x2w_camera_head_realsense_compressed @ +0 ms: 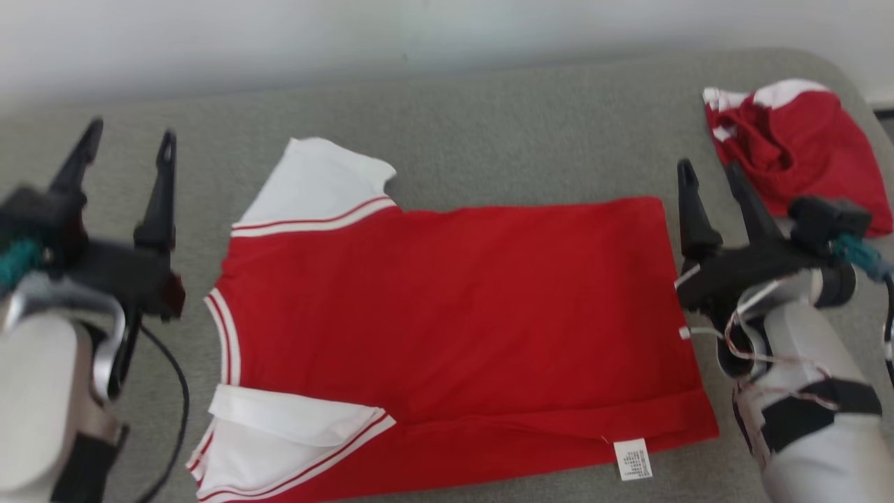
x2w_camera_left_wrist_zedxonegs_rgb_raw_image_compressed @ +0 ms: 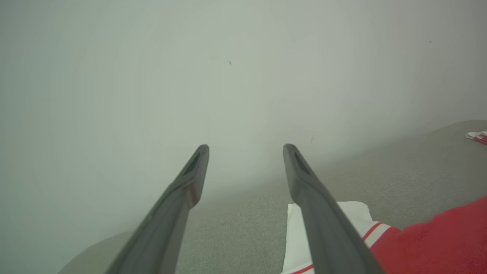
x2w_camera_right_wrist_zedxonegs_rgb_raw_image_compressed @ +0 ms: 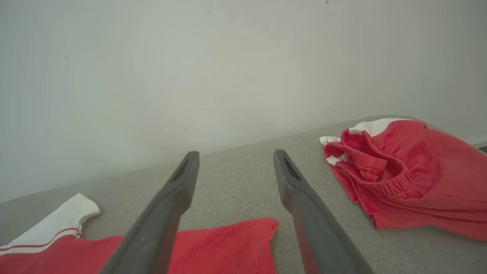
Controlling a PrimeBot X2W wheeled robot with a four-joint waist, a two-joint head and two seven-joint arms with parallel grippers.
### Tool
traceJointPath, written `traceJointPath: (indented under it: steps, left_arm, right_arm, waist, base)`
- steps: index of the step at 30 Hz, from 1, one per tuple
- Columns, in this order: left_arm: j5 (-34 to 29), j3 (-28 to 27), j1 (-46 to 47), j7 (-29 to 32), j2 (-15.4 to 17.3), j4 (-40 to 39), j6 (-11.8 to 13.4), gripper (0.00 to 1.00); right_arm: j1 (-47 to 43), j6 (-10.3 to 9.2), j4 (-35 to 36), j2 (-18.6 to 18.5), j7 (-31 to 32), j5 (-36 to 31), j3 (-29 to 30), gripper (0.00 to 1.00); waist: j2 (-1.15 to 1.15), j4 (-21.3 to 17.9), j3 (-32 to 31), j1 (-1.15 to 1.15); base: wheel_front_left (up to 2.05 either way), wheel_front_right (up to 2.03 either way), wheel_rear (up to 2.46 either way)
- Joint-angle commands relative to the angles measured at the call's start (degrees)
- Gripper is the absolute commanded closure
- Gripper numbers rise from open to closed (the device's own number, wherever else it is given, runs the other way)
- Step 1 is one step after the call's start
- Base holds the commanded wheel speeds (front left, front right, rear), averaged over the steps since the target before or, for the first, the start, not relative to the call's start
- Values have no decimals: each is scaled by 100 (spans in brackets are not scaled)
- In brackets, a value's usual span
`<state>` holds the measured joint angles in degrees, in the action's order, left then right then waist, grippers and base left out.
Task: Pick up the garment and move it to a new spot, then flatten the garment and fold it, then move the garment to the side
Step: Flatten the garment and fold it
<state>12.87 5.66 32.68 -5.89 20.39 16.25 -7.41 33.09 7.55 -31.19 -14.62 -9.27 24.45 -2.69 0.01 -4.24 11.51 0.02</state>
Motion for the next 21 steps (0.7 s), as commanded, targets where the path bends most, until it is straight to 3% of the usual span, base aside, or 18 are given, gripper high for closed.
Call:
traceJointPath:
  steps: [1,11,21]
  left_arm:
    - [163,190,356,109,137,124,-5,0]
    - [1085,1361,2013,900,782,1354,-1,0]
    - [1573,2078,2735,1201,1128,2548,1,0]
  right_arm:
    - [285,-16,-206,21,24,53,-93,0]
    - [1623,-17,-1280,151,349,378,-733,0]
    - [2134,-17,-1567,269,650,808,-1552,0]
  waist:
    - [-1,-411,633,-2]
    - [-1,-892,1417,-2]
    - [-1,-1311,1721,-2]
  base:
    - [0,0,0]
    - [0,0,0]
    - [0,0,0]
